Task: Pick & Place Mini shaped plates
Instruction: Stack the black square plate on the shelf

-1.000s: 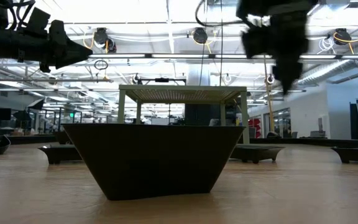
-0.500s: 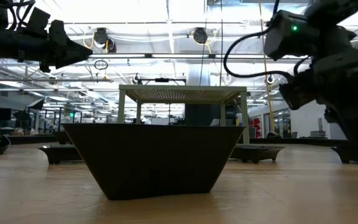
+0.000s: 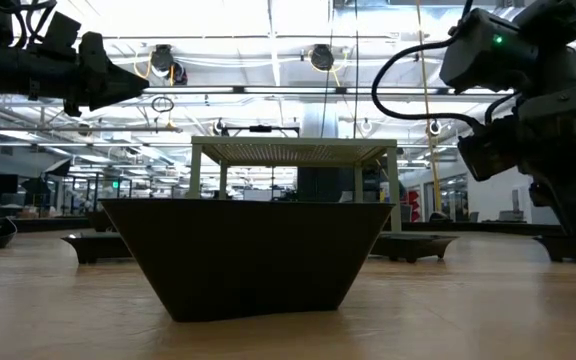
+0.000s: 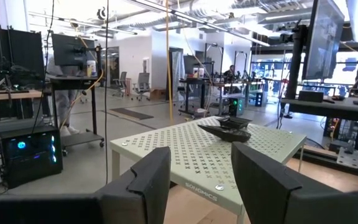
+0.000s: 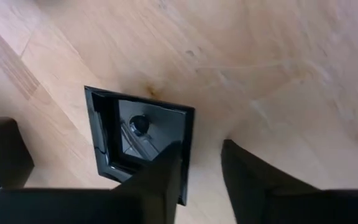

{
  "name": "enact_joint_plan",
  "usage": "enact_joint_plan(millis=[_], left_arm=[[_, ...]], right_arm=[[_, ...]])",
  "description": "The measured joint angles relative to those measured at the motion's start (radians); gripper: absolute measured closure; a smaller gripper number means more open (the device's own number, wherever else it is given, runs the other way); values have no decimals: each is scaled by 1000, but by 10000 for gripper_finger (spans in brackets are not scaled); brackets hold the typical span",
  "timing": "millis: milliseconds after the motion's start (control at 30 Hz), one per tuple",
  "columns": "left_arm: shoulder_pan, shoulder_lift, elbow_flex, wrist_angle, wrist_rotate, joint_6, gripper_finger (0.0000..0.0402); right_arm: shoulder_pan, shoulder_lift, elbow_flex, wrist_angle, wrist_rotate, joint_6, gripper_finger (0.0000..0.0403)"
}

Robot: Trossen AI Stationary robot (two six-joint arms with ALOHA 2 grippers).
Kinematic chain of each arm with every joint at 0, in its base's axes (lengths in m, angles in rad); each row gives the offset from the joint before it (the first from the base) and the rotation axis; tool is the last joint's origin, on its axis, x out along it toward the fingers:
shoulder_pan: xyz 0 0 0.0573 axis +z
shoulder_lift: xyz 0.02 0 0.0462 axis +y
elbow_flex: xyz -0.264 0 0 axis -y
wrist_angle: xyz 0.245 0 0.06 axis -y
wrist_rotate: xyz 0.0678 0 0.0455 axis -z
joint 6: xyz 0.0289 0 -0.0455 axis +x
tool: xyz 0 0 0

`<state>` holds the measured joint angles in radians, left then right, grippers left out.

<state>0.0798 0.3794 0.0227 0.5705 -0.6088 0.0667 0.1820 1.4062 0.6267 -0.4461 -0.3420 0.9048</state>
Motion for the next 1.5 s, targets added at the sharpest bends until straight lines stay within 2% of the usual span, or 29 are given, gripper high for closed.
enact_joint_plan(millis=[200, 400, 567, 667, 800, 933, 1200, 1333, 1500], left_arm=[[0, 0, 0, 0, 0, 0, 229], [0, 0, 0, 0, 0, 0, 229], [0, 0, 0, 0, 0, 0, 229], [0, 0, 0, 0, 0, 0, 229], [0, 0, 0, 0, 0, 0, 229], [0, 0, 0, 0, 0, 0, 229], [0, 0, 0, 1, 0, 0, 229], [0, 0, 0, 0, 0, 0, 229], [0, 0, 0, 0, 0, 0, 229]], right_arm=[[3, 3, -2, 36, -33, -3, 395], [-2, -12, -5, 65, -115, 15, 401], [-26, -129, -5, 122, -101, 85, 402], [-55, -238, -4, 143, -49, 134, 402], [-130, -378, -4, 191, 92, 226, 402], [-257, -432, 33, 259, 207, 207, 402], [-563, -329, 222, 275, 241, -70, 403], [-686, -243, 312, 302, 238, -114, 403], [-785, -119, 423, 299, 236, -120, 403]])
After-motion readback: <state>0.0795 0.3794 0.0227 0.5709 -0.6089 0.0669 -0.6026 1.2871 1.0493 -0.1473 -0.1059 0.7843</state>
